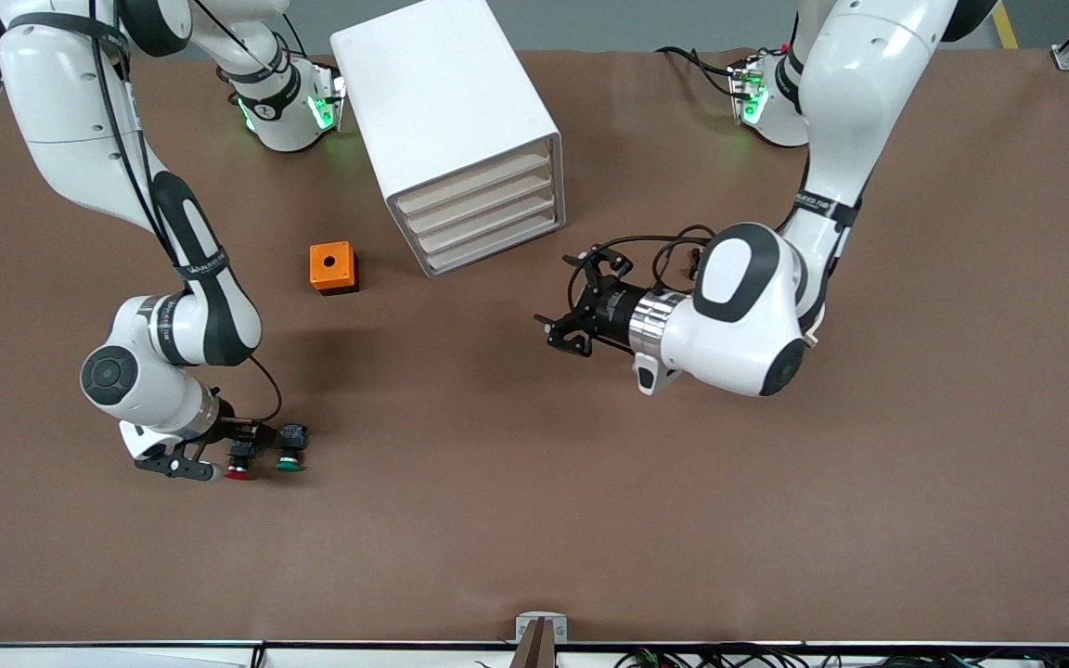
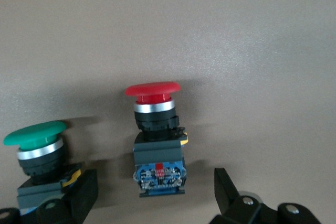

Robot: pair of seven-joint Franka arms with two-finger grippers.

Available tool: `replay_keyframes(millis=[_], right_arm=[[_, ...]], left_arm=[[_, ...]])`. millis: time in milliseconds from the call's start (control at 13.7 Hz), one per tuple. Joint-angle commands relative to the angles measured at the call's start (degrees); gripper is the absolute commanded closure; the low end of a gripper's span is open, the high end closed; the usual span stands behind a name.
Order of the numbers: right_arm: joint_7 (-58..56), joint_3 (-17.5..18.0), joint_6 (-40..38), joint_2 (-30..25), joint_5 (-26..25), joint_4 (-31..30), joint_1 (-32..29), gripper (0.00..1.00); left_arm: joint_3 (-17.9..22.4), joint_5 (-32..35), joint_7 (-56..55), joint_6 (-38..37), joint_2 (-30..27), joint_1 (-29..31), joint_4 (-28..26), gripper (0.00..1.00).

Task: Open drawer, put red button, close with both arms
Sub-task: 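Grasp the red button with the right gripper while the left gripper hooks the drawer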

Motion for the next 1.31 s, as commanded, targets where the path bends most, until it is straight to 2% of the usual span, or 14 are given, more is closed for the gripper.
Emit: replay_keyframes(millis=[0,292,438,730,876,1022,1242], right_arm=[[0.82,0.26,0.65,1.5,0.22,1.56,-0.33,0.03],[0.82,0.26,0.65,3.09,0.3,2.89,-0.68,0.1],[0.82,0.26,0.56,3.09,0.3,2.89,-0.6,0.21],[0.82,0.26,-0.14,3.01,0.39,3.58,-0.51,0.72],[0.73,0.26,-0.32,2.74,0.39,3.68,-0.42,0.93],[0.64,0.26,-1.45,2.3,0.39,3.68,-0.24,0.98],[4.84,0.43,-10.48,-0.41,0.48,6.13,0.28,1.0]], left_arm=[[0.45,1.71,-8.55,-1.17,2.56,-1.94,2.45,0.0],[0.36,3.21,-16.81,-2.83,5.63,-4.41,3.68,0.0],[0.19,3.12,-22.26,-6.6,8.61,-4.76,5.17,0.0],[-0.16,2.5,-30.0,-11.18,11.52,-4.76,5.18,0.0],[-0.16,2.41,-32.03,-12.76,12.23,-4.76,5.18,0.0],[-0.34,2.15,-35.27,-14.52,13.45,-4.76,5.27,0.0],[-0.25,-2.93,-40.37,-18.74,15.56,-4.76,5.27,0.01]])
